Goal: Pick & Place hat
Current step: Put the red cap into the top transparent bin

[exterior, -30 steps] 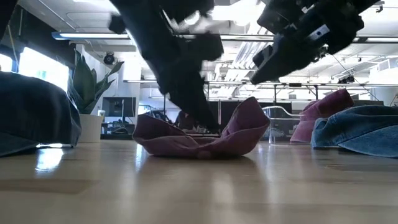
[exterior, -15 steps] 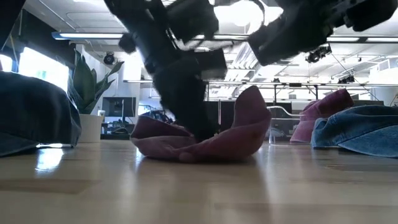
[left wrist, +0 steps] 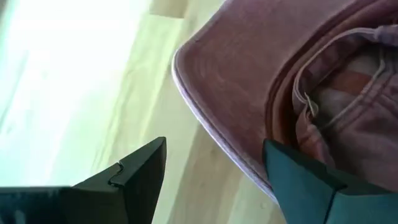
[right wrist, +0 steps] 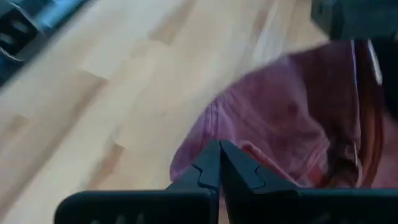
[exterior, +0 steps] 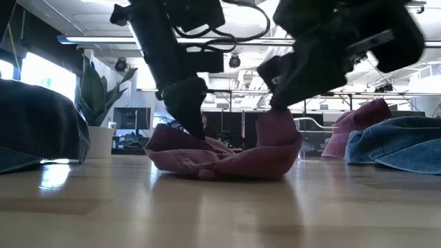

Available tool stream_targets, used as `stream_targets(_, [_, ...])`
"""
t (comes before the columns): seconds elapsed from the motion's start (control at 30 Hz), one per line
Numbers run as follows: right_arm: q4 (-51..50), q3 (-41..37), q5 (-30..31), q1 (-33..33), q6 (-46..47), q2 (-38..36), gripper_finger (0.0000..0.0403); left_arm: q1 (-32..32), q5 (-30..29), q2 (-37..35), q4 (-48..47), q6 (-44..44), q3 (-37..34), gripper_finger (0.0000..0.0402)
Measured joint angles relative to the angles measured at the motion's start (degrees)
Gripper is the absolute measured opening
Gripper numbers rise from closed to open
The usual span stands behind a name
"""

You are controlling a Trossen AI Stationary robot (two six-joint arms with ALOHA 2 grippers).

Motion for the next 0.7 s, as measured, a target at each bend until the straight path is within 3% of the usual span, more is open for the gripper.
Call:
stream_targets(0.1, [-15.6,5.3,5.9,-0.2,1.1,1.2,0.0001,-0.6,-2.5,0.0,-2.5,-2.1,0.1,0.0259])
stream_targets(0.23, [-34.4,10.8,20.6,-0.1,6.0,0.8,0.0002,-2.8,-4.9,0.0,-2.1,-2.4,0.5,0.0259])
stream_targets(0.33, [-41.8,12.6,31.8,0.9,9.9,-0.8,0.0001,-5.2,-7.9,0.0,-1.6,-0.7,1.8,0.0259])
stream_targets(0.4, [-42.2,12.4,34.7,1.5,10.4,-2.6,0.0001,-7.1,-9.4,-0.1,-1.3,2.6,2.2,0.0259])
stream_targets(0.57, [-35.7,7.5,30.7,2.8,8.1,-7.2,0.0006,-12.4,-10.8,0.5,0.7,12.6,2.3,0.0259])
stream_targets(0.7, [-21.9,1.3,18.6,3.0,2.5,-9.1,0.0003,-16.0,-14.3,0.5,5.8,17.9,2.3,0.0259])
